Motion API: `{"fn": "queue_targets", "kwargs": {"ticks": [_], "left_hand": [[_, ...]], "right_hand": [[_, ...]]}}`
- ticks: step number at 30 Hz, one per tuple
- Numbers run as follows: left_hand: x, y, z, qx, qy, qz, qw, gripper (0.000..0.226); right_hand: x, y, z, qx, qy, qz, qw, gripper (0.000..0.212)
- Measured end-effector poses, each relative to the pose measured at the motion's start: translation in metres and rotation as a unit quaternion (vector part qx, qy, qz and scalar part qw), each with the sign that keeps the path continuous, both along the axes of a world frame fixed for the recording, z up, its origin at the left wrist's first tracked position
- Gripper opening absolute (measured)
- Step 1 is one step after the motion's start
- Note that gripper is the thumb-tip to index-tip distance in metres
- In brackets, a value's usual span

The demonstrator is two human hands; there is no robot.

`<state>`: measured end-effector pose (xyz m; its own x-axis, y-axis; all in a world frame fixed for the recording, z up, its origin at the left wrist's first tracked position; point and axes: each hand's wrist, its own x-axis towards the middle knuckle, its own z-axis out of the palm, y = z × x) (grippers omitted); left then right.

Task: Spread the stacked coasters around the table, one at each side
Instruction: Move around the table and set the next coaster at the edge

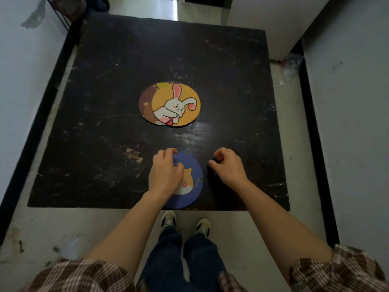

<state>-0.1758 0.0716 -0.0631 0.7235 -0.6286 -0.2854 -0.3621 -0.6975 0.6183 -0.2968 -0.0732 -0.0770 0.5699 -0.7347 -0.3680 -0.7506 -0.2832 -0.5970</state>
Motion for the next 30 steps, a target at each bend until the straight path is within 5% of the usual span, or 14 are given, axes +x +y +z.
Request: {"fn": "queue_targets", "kwargs": {"ticks": [10,20,30], "left_hand": [[-0.078,-0.106,-0.011,0.020,-0.115,-0.032,0.993,0.041],[-0.159,-0.207,0.007,0.087,-0.092,0.160,0.979,0.047],[-0.150,-0.262,0.009,0.116,-0.099,0.256,0.955,0.047]], "right_hand": [[-0.052,-0.112,0.006,-0.041,0.004,0.070,0.997,0.015],[-0.097,-0.235,0.027,-0.079,0.041,0.307,0.948,0.035],[-0.045,-0.287,0.033,-0.146,0.053,0.447,0.881,0.035]]}}
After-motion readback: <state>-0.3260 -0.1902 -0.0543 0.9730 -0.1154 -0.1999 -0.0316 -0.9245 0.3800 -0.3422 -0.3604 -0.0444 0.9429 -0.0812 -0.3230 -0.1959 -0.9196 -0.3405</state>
